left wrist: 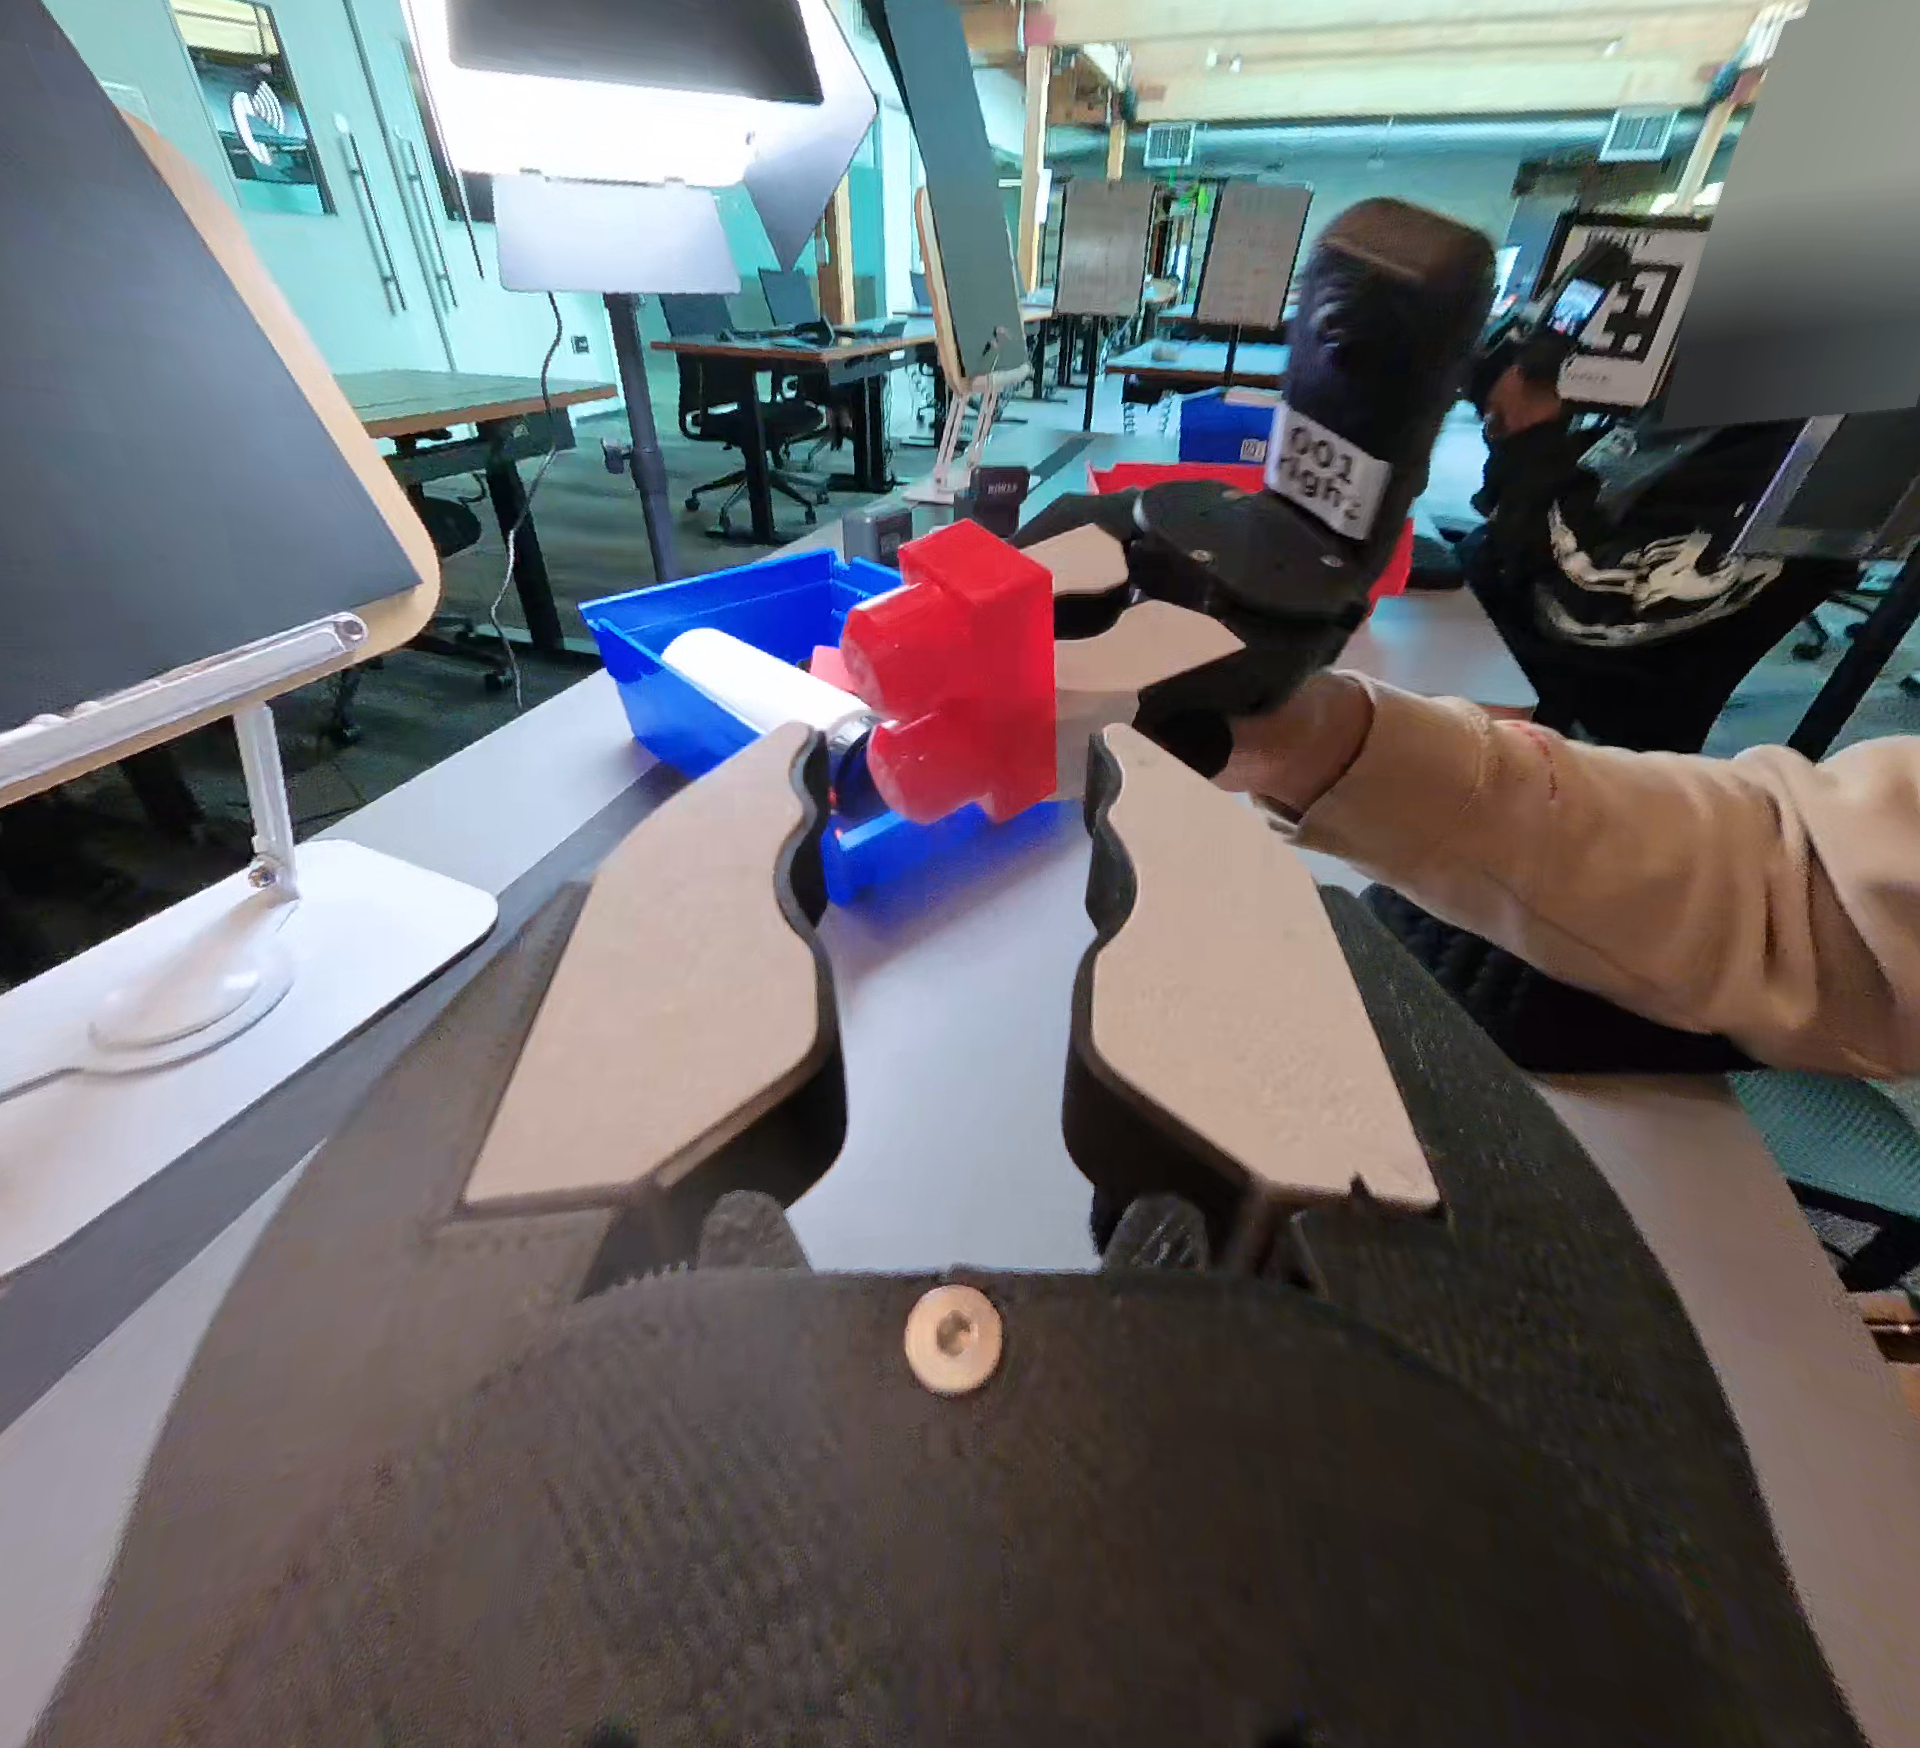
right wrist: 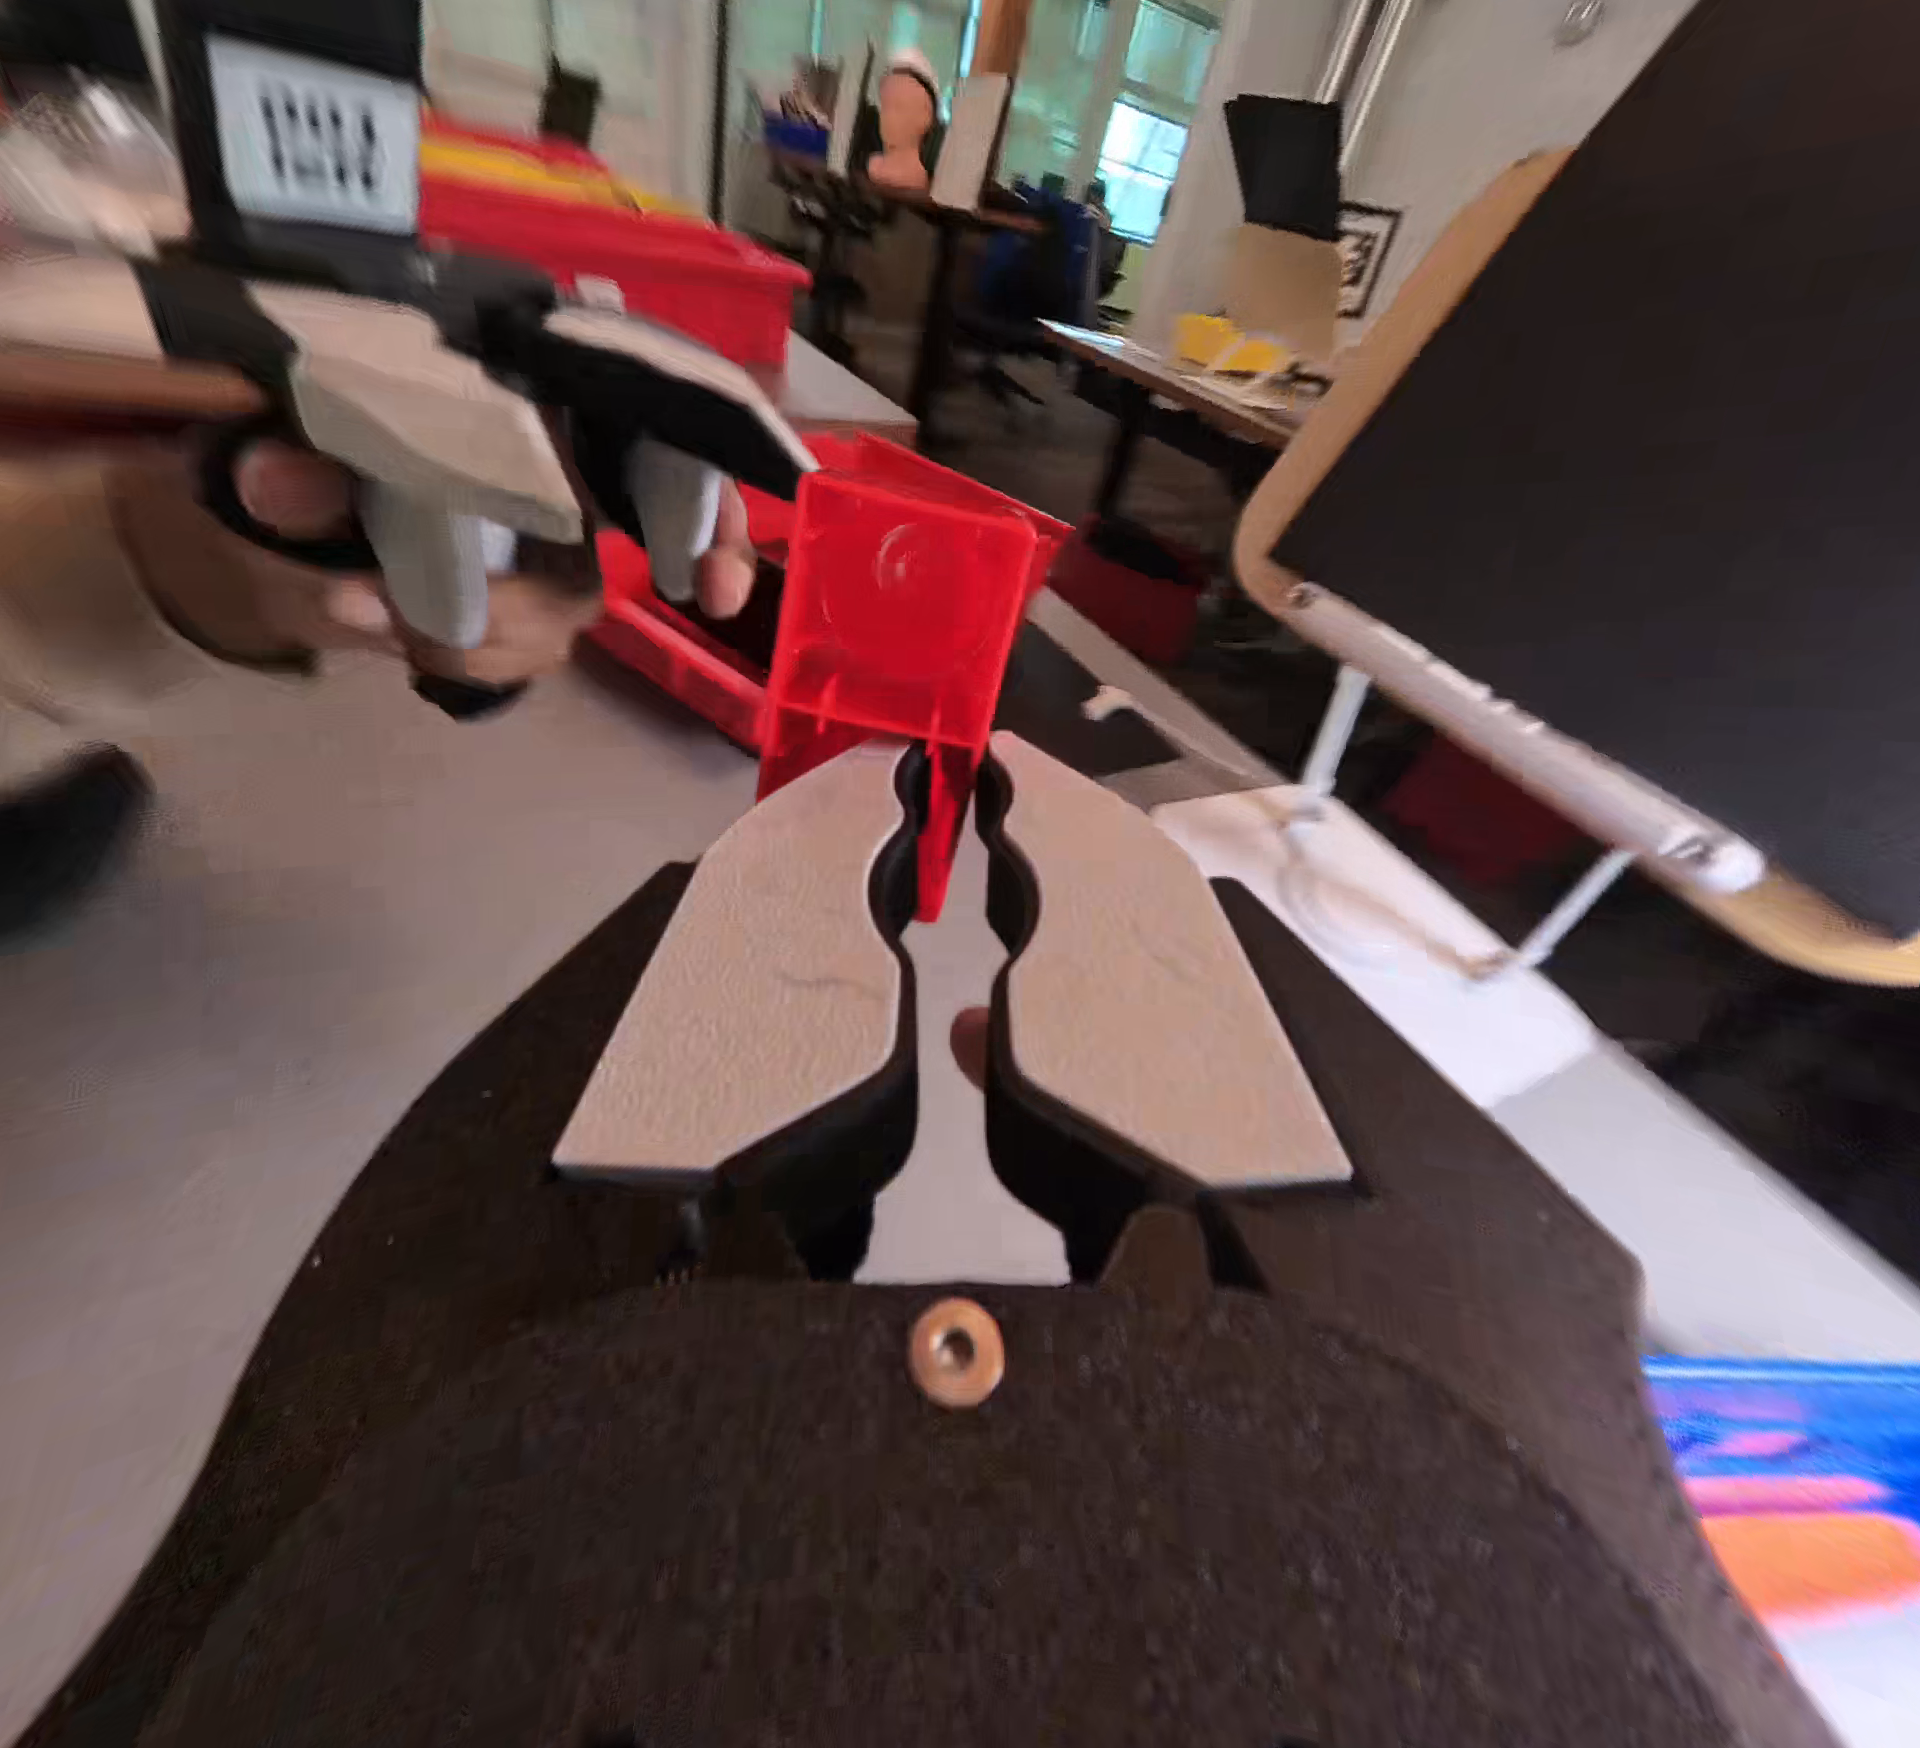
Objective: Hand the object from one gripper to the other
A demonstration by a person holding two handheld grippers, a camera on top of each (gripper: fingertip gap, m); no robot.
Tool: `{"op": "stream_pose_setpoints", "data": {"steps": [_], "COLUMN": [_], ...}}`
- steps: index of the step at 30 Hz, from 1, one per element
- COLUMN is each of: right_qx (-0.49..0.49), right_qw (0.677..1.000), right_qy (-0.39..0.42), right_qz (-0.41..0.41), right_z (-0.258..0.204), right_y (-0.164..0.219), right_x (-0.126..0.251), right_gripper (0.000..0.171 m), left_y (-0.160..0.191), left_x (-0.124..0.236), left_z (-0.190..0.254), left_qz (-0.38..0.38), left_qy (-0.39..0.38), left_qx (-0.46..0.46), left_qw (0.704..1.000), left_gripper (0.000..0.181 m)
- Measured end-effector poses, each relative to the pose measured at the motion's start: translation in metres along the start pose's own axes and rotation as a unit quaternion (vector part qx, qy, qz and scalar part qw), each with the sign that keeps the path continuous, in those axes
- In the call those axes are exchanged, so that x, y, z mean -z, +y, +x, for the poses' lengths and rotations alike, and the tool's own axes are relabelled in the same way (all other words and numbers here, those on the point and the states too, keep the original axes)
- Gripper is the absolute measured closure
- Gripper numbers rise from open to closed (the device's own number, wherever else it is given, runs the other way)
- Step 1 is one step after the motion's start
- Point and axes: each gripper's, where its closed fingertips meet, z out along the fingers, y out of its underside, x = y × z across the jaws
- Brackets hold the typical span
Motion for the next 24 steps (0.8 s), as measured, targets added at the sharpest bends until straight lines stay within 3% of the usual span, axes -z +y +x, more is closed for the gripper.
{"op": "stream_pose_setpoints", "data": {"steps": [4,8,12,13,14,19,20,22,24], "right_qx": [0.170,0.353,0.439,0.454,0.466,0.493,0.486,0.432,0.345], "right_qw": [0.981,0.921,0.875,0.864,0.853,0.824,0.829,0.870,0.918], "right_qy": [0.087,0.141,0.170,0.179,0.193,0.230,0.227,0.197,0.154], "right_qz": [-0.039,-0.087,-0.115,-0.123,-0.132,-0.158,-0.158,-0.134,-0.120], "right_z": [-0.003,-0.008,-0.009,-0.007,-0.004,-0.009,-0.011,-0.020,-0.033], "right_y": [0.008,0.020,0.024,0.025,0.024,0.016,0.016,0.013,0.009], "right_x": [-0.011,-0.018,-0.021,-0.021,-0.020,-0.022,-0.024,-0.028,-0.031], "right_gripper": [0.164,0.164,0.164,0.164,0.165,0.163,0.162,0.157,0.137], "left_y": [0.011,0.027,0.045,0.047,0.048,0.049,0.048,0.047,0.042], "left_x": [-0.003,-0.005,-0.007,-0.006,-0.005,-0.003,-0.002,0.000,0.008], "left_z": [-0.002,-0.011,-0.020,-0.024,-0.031,-0.050,-0.052,-0.056,-0.066], "left_qz": [-0.032,-0.080,-0.140,-0.150,-0.155,-0.151,-0.143,-0.121,-0.099], "left_qy": [-0.009,-0.043,-0.085,-0.106,-0.135,-0.240,-0.242,-0.245,-0.273], "left_qx": [0.006,-0.020,-0.076,-0.094,-0.122,-0.232,-0.230,-0.214,-0.227], "left_qw": [0.999,0.996,0.984,0.978,0.971,0.930,0.932,0.938,0.929], "left_gripper": [0.134,0.138,0.143,0.152,0.164,0.173,0.174,0.178,0.178]}}
